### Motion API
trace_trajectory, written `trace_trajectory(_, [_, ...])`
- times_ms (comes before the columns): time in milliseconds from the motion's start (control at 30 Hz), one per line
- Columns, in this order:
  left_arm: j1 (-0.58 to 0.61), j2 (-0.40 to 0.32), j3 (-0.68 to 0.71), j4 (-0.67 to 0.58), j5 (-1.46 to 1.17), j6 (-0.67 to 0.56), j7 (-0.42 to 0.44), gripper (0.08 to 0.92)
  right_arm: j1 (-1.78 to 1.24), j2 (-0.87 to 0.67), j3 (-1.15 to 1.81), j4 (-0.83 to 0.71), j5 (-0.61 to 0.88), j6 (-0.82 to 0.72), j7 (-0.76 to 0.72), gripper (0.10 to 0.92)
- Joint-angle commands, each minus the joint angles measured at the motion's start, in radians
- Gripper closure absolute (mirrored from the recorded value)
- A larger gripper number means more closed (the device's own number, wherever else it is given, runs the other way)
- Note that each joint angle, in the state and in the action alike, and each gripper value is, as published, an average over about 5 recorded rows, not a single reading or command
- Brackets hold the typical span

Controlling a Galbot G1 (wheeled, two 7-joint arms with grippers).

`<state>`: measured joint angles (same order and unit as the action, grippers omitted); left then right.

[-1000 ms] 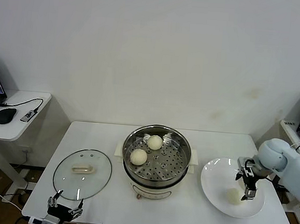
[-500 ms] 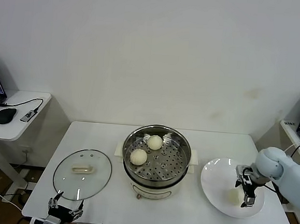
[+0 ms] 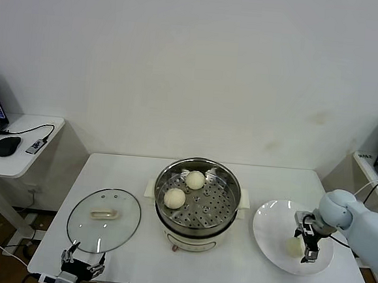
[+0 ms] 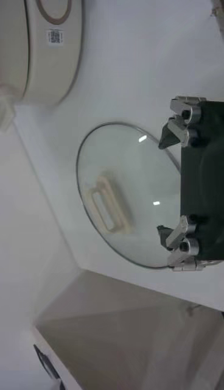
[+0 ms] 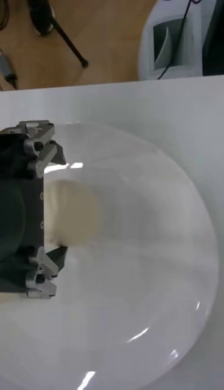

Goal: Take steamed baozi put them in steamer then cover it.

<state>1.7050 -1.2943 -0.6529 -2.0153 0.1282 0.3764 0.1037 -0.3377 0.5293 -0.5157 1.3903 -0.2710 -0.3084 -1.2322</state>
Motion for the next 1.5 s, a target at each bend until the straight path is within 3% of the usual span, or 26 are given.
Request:
trace_trajectory(33, [-0.001, 0.002, 0.001, 0.002, 0.001, 0.0, 0.0, 0.177, 0.002, 0.004, 0.0, -0.006, 0.003, -0.001, 0.018, 0.203])
trace_trajectory(367, [-0.006, 0.0, 0.003, 0.008, 0.001, 0.001, 0.001, 0.177, 0.003, 0.012, -0.007, -0.013, 0.001, -0.001, 0.027, 0.206])
trace_trajectory(633, [-0.006, 0.0, 0.003, 0.011, 0.001, 0.0, -0.001, 0.177, 0.005, 0.001, -0.004, -0.01, 0.011, -0.005, 0.032, 0.365])
trace_trajectory(933, [-0.008, -0.001, 0.005, 0.01, -0.001, -0.001, -0.001, 0.177, 0.053, -0.042, -0.021, 0.023, 0.064, -0.017, 0.016, 0.42])
trace_trajectory(1233, [-0.02, -0.006, 0.007, 0.002, -0.01, -0.003, -0.006, 0.177, 0.321, -0.075, -0.152, 0.047, 0.2, -0.021, -0.023, 0.458])
trace_trajectory(1500, [-0.028, -0.008, 0.0, -0.01, -0.028, -0.003, -0.012, 0.177, 0.702, 0.055, -0.366, -0.037, 0.434, 0.109, -0.118, 0.479])
